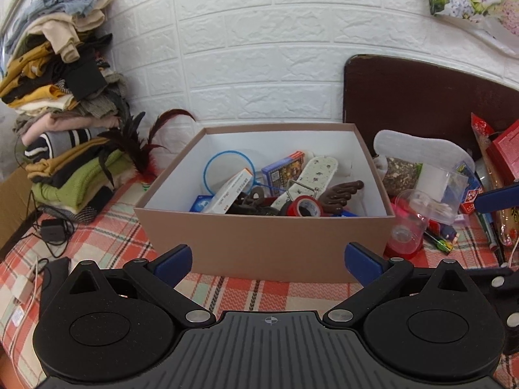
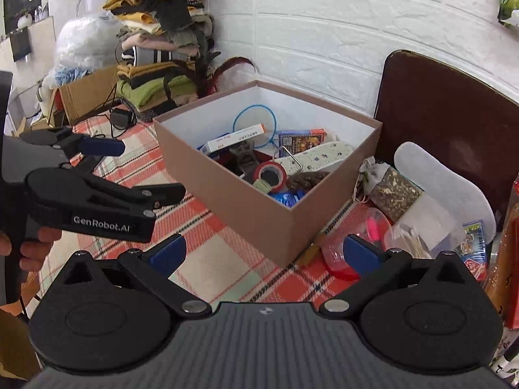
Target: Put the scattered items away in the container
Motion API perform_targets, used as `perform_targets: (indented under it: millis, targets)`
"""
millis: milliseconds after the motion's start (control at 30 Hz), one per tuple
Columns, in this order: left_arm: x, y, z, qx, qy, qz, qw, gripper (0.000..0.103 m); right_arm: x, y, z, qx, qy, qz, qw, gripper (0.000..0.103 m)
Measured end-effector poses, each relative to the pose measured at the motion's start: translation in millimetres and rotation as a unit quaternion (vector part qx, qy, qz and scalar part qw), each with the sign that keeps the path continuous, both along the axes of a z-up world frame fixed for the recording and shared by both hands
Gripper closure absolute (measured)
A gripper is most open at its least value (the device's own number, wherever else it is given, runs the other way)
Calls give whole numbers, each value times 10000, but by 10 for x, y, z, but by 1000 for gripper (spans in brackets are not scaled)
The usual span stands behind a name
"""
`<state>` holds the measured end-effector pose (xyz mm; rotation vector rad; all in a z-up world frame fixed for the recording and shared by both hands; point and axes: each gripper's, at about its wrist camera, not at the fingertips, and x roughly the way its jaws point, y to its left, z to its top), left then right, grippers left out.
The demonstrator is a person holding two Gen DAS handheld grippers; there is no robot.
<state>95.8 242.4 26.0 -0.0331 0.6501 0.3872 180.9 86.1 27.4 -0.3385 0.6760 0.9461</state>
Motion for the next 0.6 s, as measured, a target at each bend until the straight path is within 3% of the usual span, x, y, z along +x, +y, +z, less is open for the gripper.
perform_targets:
  millis: [600]
  targets:
    - [57,-7,-116,-62,84,27,9999,0,-24,34,-144,-266,67,133,9995,1]
